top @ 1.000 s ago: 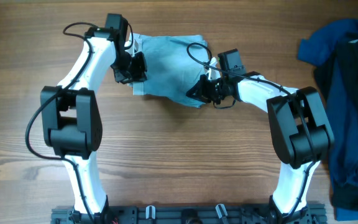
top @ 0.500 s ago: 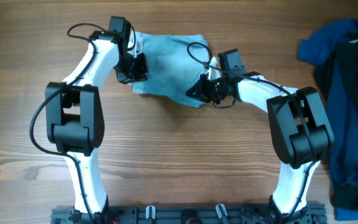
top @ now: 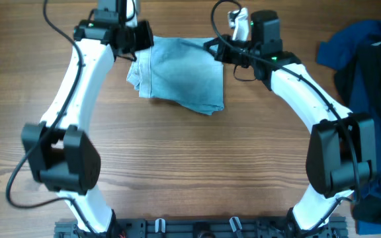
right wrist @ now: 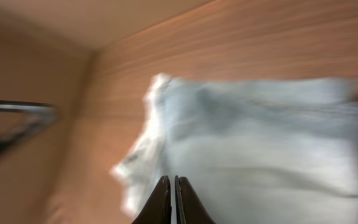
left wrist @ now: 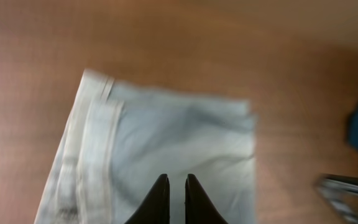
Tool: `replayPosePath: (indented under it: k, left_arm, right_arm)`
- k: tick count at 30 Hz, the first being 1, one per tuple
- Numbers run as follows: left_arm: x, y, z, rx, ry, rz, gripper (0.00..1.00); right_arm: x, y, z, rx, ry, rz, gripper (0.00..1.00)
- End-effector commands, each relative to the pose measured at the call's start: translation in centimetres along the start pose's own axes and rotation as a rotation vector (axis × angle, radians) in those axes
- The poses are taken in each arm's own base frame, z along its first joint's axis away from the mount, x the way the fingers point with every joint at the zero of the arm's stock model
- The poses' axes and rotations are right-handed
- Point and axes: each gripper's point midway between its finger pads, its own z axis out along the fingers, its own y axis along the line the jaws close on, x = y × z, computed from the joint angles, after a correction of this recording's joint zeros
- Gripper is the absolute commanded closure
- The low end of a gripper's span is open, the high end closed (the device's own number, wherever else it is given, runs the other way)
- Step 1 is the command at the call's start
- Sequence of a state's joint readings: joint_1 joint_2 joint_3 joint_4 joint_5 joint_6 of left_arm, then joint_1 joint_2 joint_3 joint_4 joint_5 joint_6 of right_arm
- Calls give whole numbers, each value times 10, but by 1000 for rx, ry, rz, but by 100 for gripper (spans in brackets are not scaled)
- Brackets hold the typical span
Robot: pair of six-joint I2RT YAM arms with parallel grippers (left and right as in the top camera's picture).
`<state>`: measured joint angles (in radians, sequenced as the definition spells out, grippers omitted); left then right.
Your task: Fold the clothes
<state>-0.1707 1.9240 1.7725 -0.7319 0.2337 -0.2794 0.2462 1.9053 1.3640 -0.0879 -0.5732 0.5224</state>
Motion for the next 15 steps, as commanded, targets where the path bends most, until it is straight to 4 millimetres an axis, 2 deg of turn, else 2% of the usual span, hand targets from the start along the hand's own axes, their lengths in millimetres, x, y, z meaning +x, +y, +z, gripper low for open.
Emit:
replayPosePath:
  k: [1,4,5,8,11,15]
  left_arm:
    - [11,-2,24,-6,34,14,91]
    - [28,4,52,-22,97,9,91]
    - [36,6,63,-28,121,8,91]
    - [54,9,84,-39,175,9,93]
    - [68,8,98,-43,215,17,93]
    - [81,-2,104,-38,245,35,92]
  right_arm:
    - [-14,-37,2,187,-84,-123,96]
    - [-18,-51,4,254,-102,-185,96]
    - [-17,-61,5,291,-102,-201,96]
    - [-11,-71,12,313,-78,-249,96]
    - [-2,-79,20,322,-33,-348,96]
    - [3,-80,22,326,6,-501,96]
